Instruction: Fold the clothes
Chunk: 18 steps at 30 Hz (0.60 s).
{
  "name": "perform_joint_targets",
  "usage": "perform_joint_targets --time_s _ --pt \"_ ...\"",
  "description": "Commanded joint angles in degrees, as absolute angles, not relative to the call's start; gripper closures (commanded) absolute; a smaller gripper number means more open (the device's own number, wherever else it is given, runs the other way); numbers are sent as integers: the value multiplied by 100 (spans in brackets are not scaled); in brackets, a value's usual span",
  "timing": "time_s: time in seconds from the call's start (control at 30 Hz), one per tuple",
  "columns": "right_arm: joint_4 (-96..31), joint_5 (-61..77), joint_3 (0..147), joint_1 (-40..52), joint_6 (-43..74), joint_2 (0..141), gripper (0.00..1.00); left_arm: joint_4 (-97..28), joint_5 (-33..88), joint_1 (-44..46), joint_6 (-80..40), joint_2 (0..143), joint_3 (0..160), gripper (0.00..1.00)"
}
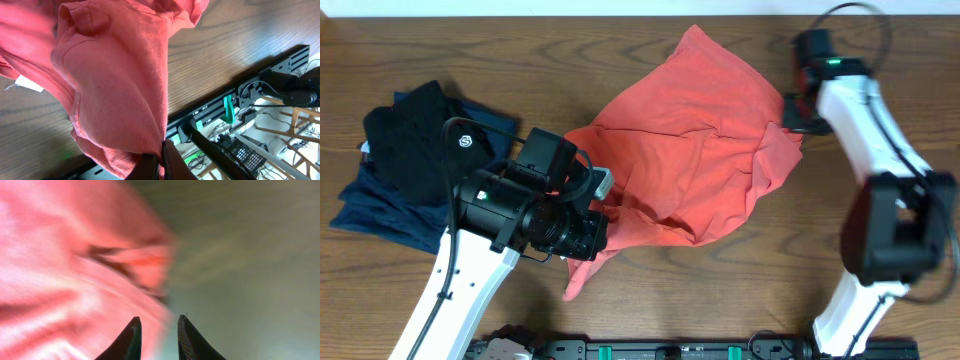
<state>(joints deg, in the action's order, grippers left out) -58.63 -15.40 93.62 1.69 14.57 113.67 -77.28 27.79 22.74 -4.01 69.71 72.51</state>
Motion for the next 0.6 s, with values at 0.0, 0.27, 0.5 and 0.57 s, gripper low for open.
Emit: perform_joint_targets --time_s 0.0,0.27,0.5,0.57 --pt "-6370 -1861 9384 -270 1542 11120 79 -7725 2628 2296 -305 6960 7220 94" --pt "-6930 355 9284 -864 1066 11332 55 -7647 2628 2296 -305 6960 7220 94" --pt "-6488 451 9247 -576 1066 11638 49 -7550 2628 2296 -305 6963 7220 94" --pt "-6375 449 9244 -499 1066 11740 47 -7555 2628 2296 -305 6963 7220 94"
